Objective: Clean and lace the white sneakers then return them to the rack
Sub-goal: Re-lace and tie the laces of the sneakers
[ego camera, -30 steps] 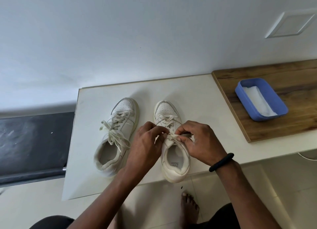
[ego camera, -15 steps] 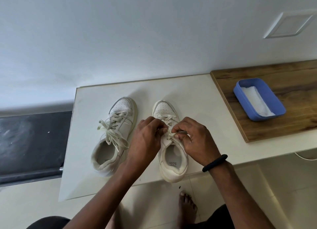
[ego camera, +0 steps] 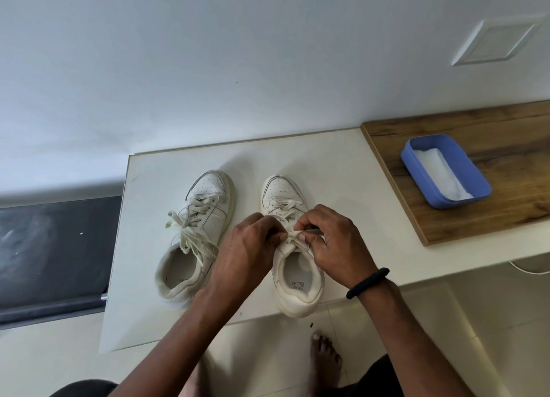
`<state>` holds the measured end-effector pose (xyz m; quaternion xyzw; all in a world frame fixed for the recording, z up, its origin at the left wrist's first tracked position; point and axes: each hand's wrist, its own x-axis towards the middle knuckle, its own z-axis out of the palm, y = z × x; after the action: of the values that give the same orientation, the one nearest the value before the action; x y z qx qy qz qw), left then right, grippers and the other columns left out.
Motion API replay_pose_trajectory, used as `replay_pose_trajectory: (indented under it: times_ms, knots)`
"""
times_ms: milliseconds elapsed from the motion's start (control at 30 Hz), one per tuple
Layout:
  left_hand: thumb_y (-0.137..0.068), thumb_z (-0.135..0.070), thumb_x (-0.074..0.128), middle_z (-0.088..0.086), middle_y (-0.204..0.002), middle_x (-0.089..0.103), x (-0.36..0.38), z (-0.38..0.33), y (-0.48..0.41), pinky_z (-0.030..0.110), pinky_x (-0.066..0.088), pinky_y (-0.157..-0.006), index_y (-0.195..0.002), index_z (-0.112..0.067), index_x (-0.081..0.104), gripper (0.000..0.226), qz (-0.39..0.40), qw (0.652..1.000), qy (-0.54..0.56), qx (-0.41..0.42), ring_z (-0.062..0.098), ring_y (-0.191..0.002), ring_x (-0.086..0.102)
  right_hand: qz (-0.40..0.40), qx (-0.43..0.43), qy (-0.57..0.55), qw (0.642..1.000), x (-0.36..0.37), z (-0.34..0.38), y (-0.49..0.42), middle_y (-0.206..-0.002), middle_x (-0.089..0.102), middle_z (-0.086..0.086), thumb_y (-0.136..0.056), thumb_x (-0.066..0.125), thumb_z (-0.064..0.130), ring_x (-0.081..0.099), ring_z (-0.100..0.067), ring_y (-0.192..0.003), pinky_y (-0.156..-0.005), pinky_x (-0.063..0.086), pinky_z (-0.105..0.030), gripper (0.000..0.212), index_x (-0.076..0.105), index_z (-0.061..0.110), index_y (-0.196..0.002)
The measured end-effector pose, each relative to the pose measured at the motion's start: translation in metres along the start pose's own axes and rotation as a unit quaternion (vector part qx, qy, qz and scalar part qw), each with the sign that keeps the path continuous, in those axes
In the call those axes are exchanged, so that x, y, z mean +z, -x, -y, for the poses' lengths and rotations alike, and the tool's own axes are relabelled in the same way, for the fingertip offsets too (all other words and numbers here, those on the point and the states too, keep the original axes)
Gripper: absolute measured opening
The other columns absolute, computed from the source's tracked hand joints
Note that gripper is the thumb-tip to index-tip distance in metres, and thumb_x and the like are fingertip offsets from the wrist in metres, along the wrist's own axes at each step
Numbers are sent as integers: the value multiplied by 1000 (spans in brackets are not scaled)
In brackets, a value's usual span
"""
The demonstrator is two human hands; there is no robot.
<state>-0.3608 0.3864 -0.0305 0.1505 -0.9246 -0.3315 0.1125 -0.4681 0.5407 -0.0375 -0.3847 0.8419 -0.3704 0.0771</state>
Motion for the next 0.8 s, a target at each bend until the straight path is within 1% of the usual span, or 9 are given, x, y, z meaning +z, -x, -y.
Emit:
replay_pose_trajectory:
  times_ms: [33,167,267,333,367,467,567,700,800]
  knots:
    - [-92,-23,68,-8,-91,62,0,1,-1,32,51,-67,-95,-22,72,5,5,1000,9,8,13,-79,61,0,6,-5,1000,1,0,0,-89,63,14,-83,72,8,64,-7,-83,-73,57,-37,18,66,25,-88]
    - [-92,-18,68,-10,-95,61,2,3,-2,33,53,-71,-98,-25,76,12,0,1000,24,3,12,-87,64,4,23,-31,999,1,-1,0,-89,64,11,-84,72,7,64,-7,-85,-75,56,-34,19,68,25,-87]
    - [-92,-18,67,-9,-95,60,8,3,0,38,53,-74,-99,-26,75,13,-14,999,33,-15,13,-87,62,12,42,-68,997,1,-2,-1,-90,65,10,-83,72,3,65,-6,-88,-77,54,-24,20,70,22,-87]
    - [-92,-20,67,-9,-98,59,9,3,1,38,53,-76,-102,-26,74,14,-22,999,36,-21,13,-89,61,16,56,-98,993,1,-3,-1,-90,65,10,-83,71,0,65,-5,-90,-78,50,-16,21,70,21,-86]
    - [-93,-20,67,-9,-100,59,9,2,1,37,53,-78,-106,-27,73,16,-24,999,36,-21,13,-91,61,19,63,-111,992,1,-4,-1,-90,65,9,-84,70,-2,65,-5,-91,-78,49,-14,23,70,21,-86]
    - [-92,-20,68,-7,-107,59,9,5,1,35,52,-85,-114,-30,71,23,-22,999,25,-1,15,-101,60,27,81,-148,985,1,-6,-1,-91,66,9,-85,67,-3,66,-7,-91,-80,51,-18,24,69,21,-86]
    - [-92,-25,69,-9,-109,59,8,9,-2,35,51,-89,-109,-31,72,18,-16,1000,23,11,16,-107,59,28,87,-165,982,1,-9,-1,-90,67,8,-84,68,-2,66,-9,-89,-80,50,-18,25,69,22,-85]
    - [-90,-30,71,-10,-104,59,10,11,-3,36,51,-89,-97,-28,73,8,-30,999,41,9,13,-103,59,32,91,-170,981,2,-11,-1,-88,66,8,-84,69,-2,65,-10,-87,-79,50,-18,25,69,23,-84]
    - [-90,-30,71,-11,-101,59,13,7,0,33,51,-85,-97,-26,71,8,-53,998,34,-2,13,-99,59,33,99,-186,977,3,-12,-1,-88,67,11,-85,68,-2,65,-8,-86,-79,49,-17,24,69,22,-85]
